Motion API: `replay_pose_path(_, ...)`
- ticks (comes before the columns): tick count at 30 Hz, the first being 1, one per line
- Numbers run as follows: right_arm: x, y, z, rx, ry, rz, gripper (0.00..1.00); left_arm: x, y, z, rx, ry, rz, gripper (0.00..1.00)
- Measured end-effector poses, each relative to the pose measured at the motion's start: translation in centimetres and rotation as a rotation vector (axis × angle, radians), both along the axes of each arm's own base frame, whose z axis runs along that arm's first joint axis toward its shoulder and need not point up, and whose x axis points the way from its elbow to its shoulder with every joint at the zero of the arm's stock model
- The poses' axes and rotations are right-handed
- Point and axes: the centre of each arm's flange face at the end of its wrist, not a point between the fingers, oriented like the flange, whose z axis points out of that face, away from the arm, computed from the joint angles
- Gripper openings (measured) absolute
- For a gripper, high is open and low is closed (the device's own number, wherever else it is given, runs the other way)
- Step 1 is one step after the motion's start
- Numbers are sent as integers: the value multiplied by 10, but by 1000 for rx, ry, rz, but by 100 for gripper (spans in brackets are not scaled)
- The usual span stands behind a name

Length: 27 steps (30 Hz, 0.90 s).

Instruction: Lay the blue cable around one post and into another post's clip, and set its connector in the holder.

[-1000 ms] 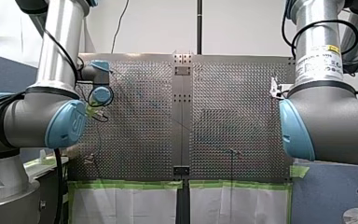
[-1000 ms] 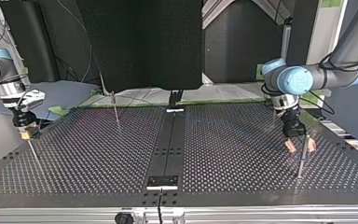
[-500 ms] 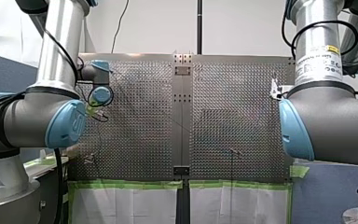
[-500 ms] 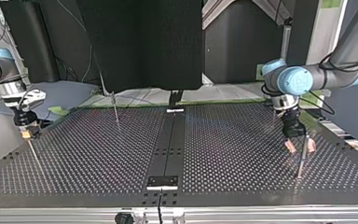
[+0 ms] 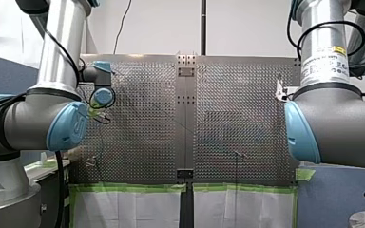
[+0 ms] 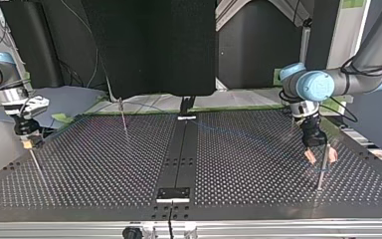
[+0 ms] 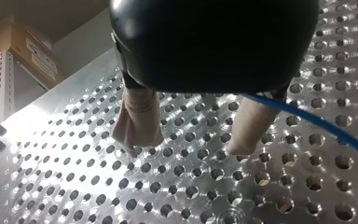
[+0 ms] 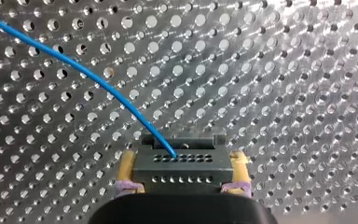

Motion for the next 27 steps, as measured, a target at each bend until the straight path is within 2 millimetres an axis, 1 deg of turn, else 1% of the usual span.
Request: replay_pose_path(27,1,0,1,2,-12,5,0,0,0,0,-1,-1,-1,100)
